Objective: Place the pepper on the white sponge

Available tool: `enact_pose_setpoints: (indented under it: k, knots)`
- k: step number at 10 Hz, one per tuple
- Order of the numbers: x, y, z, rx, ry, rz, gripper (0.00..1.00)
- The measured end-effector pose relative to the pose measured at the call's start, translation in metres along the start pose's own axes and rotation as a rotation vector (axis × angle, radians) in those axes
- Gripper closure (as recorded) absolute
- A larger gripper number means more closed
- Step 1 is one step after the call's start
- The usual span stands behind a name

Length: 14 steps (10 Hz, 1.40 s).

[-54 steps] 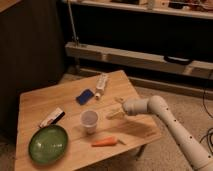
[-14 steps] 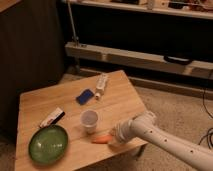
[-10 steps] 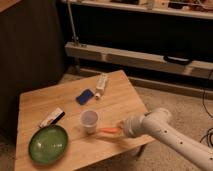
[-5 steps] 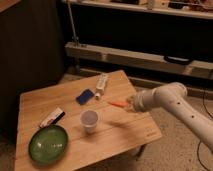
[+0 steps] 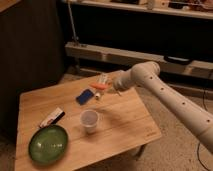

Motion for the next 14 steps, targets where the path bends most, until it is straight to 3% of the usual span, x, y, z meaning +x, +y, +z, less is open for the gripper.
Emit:
enact_pose_setpoints:
  k: [2,4,6,10,14]
  knots:
    - [0.028,0.01,0.046,0.044,-0.026,-0.023,0.92]
    - [0.037,0.021,0.078,0.075,-0.035,-0.032,0.92]
    - [0.03,0.032,0.116,0.105,-0.03,-0.017,0.92]
    - [0.006,0.029,0.157,0.153,-0.03,-0.001,0.92]
    - [0.002,0.007,0.181,0.203,-0.053,-0.038,0.92]
